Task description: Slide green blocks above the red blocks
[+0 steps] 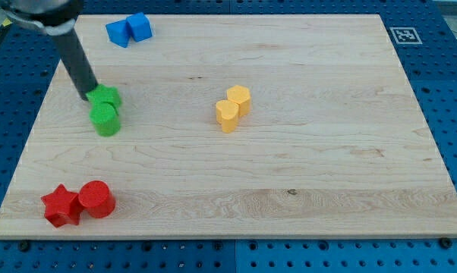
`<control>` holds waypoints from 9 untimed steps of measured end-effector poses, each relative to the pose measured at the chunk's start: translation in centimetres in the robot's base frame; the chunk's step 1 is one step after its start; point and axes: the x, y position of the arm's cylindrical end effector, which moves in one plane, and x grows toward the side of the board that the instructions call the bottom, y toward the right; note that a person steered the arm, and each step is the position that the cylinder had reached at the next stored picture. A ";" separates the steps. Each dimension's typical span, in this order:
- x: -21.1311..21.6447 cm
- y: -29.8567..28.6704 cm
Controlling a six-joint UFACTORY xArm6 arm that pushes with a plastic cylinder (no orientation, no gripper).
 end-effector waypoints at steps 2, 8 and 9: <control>2.3 2.8; 7.8 7.0; 9.5 5.1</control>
